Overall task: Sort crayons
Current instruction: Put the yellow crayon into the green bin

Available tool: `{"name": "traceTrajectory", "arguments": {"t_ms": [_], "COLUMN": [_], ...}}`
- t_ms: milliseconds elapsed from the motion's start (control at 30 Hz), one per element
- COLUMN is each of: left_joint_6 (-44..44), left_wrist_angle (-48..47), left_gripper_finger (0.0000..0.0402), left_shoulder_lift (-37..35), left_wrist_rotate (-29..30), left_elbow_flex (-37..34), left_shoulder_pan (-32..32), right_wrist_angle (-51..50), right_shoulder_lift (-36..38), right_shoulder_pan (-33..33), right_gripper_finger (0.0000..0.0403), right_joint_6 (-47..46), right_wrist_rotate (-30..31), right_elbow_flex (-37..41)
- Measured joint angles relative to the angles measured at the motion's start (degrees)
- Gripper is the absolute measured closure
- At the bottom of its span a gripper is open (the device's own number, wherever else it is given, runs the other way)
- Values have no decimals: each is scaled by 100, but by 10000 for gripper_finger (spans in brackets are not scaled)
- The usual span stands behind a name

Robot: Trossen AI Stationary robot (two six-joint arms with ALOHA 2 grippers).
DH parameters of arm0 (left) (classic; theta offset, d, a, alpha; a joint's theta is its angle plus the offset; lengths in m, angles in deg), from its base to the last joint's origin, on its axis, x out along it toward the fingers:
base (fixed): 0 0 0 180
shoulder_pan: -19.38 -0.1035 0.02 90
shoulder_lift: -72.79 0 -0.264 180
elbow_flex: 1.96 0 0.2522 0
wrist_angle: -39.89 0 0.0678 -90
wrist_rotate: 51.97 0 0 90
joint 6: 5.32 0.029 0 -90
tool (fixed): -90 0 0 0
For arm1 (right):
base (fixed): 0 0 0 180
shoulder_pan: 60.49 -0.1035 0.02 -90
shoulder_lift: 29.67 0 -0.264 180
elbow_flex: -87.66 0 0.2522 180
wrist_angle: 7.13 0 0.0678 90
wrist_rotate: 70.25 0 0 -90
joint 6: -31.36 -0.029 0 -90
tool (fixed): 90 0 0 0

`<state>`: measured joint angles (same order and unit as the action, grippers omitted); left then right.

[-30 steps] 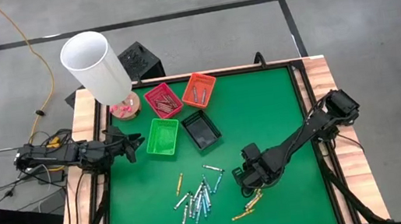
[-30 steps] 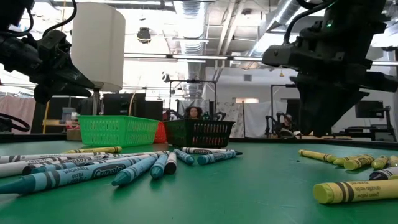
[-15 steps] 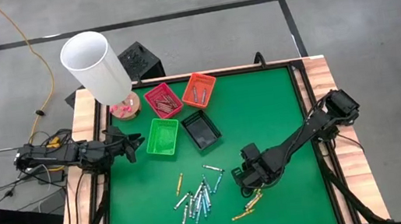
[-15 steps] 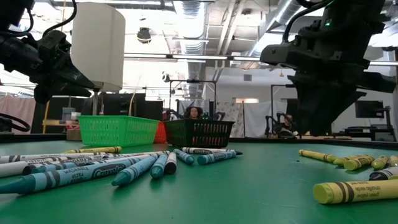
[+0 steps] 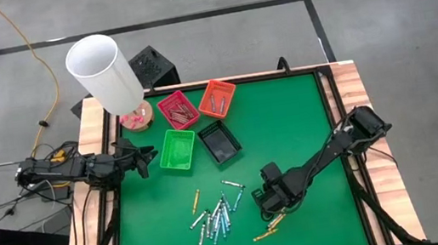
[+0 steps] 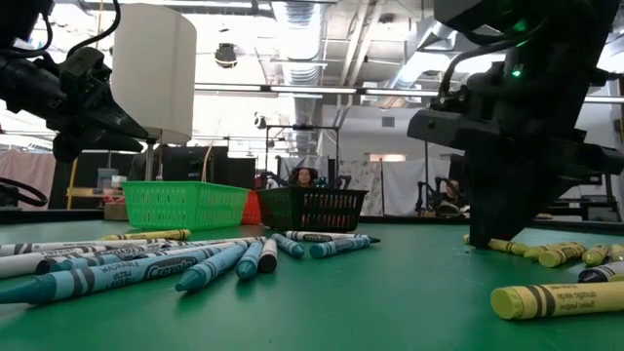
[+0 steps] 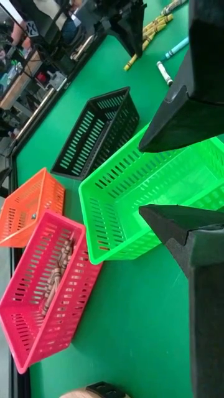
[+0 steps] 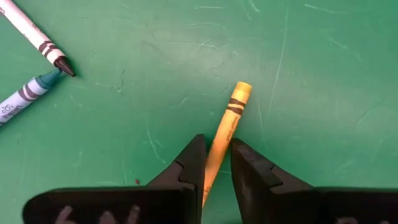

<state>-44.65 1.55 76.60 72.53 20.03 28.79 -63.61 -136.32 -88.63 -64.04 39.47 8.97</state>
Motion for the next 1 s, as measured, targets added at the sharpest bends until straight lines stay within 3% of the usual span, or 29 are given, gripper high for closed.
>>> {"name": "traceTrajectory", "arguments": {"t_ms": [133, 367, 1000], "left_joint_6": [0, -37, -22], "left_wrist_angle": [2, 2, 2], "left_gripper_finger": [265, 265, 265], "left_shoulder_lift": [0, 0, 0], "left_wrist_rotate": [-2, -2, -1], "left_elbow_flex": [0, 0, 0], "left_shoulder_pan": [-2, 0, -1], "right_wrist_angle": [-19, -128, -487], "right_shoulder_lift": [15, 9, -26], "right_shoulder_pan": [10, 11, 53], "right_gripper_finger": [332, 396, 401], "right_joint_6": [-5, 284, 597], "right_wrist_rotate": [-61, -78, 121], "right_elbow_flex": [-27, -161, -559]}}
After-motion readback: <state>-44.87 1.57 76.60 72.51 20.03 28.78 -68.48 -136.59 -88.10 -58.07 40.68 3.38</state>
